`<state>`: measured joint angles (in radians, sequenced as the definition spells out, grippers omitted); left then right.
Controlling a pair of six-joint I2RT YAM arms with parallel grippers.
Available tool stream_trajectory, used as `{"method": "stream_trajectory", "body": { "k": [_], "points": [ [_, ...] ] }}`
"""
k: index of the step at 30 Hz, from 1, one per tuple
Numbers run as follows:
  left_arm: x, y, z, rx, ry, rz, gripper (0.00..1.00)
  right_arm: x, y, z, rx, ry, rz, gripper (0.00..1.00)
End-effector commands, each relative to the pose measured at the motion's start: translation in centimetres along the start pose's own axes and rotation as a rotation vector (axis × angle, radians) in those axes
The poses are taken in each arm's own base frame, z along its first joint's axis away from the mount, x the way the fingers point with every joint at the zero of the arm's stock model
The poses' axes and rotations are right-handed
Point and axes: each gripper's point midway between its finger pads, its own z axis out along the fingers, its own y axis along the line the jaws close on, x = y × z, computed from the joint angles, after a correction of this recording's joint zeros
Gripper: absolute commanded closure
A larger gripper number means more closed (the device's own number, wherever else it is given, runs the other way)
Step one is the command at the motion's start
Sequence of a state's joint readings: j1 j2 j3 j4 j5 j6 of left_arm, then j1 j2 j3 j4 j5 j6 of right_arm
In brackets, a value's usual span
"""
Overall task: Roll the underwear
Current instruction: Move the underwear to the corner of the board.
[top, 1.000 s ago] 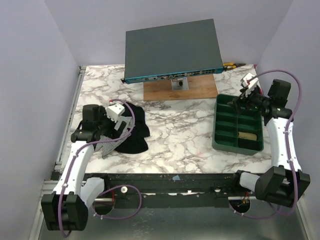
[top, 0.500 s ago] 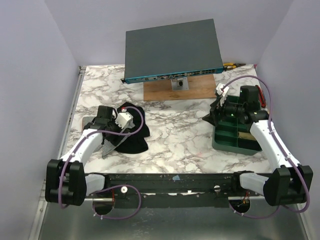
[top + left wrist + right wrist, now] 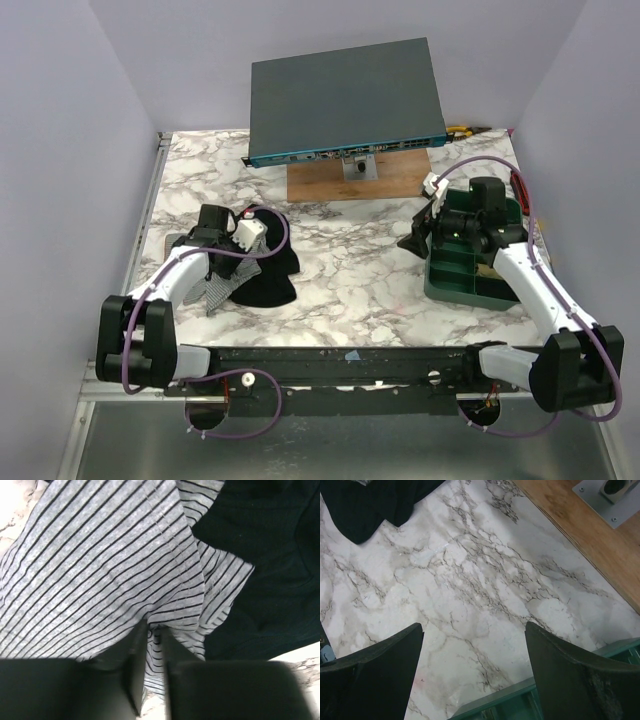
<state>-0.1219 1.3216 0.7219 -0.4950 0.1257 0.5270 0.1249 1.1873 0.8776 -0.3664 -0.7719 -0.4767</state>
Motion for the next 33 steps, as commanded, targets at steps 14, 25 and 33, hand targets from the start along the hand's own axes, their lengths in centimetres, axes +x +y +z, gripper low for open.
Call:
{"method": "stream_trajectory", "body": {
  "k": [14, 25, 33],
  "points": [
    [1.9, 13.5, -6.6, -0.41, -0.009, -0.214, 1.0, 1.1, -0.2, 0.7, 0.009, 0.028, 0.021, 0.14],
    [1.3, 10.8, -4.8, -0.24, -0.075, -0.266, 0.4, 1.4, -0.2, 1.0, 0.004, 0.043, 0.034, 0.14],
    [-6.0, 1.8, -6.8, -0.015, -0.304, -0.063, 0.22, 0.9, 0.2, 1.3, -0.01, 0.039, 0.031, 0.14]
  ]
}}
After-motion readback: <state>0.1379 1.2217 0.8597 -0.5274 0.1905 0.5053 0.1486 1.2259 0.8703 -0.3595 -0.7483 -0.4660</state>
